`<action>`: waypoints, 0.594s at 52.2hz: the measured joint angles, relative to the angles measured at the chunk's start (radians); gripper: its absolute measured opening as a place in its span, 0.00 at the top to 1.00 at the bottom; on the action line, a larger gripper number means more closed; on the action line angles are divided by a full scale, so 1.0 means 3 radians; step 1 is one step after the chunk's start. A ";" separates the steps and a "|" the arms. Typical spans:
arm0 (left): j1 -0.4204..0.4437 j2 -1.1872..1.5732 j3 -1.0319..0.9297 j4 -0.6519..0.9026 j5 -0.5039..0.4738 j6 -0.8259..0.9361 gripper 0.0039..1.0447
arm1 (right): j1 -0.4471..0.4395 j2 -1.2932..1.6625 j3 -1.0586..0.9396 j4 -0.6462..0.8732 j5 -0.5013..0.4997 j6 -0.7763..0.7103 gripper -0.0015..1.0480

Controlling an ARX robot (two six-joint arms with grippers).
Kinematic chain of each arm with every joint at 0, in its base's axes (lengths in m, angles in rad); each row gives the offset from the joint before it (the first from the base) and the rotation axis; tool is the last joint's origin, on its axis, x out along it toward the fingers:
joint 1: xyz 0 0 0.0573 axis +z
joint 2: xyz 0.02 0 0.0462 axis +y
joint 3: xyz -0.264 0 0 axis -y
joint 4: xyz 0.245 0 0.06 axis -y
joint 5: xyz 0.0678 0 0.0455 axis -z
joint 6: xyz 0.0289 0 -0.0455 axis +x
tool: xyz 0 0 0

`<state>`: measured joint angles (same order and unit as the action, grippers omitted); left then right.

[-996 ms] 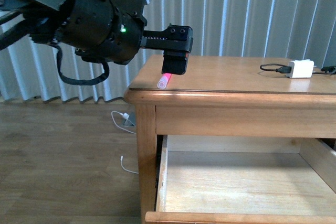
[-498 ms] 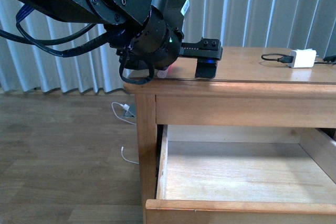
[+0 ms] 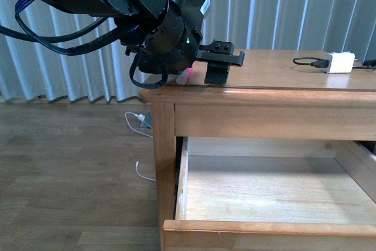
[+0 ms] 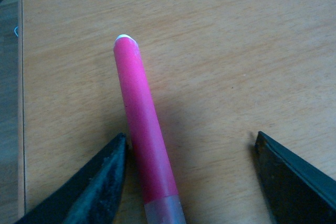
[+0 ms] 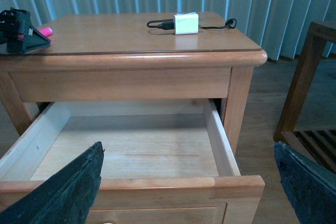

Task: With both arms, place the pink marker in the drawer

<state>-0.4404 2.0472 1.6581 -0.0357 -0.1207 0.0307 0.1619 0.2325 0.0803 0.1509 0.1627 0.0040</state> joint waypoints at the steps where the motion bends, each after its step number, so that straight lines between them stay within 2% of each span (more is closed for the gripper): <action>1: 0.0000 0.0003 0.0005 -0.0009 0.0000 0.0001 0.38 | 0.0000 0.0000 0.0000 0.0000 0.0000 0.0000 0.08; 9: -0.0001 0.0006 0.0052 -0.0104 -0.0003 0.0088 0.63 | 0.0000 0.0000 0.0000 0.0000 0.0000 0.0000 0.08; 17: 0.0009 0.0006 0.0027 -0.0028 0.0028 0.0135 0.83 | 0.0000 0.0000 0.0000 0.0000 0.0000 0.0000 0.08; 20: 0.0022 -0.0004 -0.0001 0.0000 0.0046 0.0149 0.86 | 0.0000 0.0000 0.0000 0.0000 0.0000 0.0000 0.08; 31: 0.0055 -0.0168 -0.0252 0.0156 0.0174 0.0188 0.87 | 0.0000 0.0000 0.0000 0.0000 0.0000 0.0000 0.08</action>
<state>-0.4240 1.9968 1.5826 0.0113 -0.0685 0.0872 0.1619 0.2325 0.0803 0.1509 0.1627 0.0040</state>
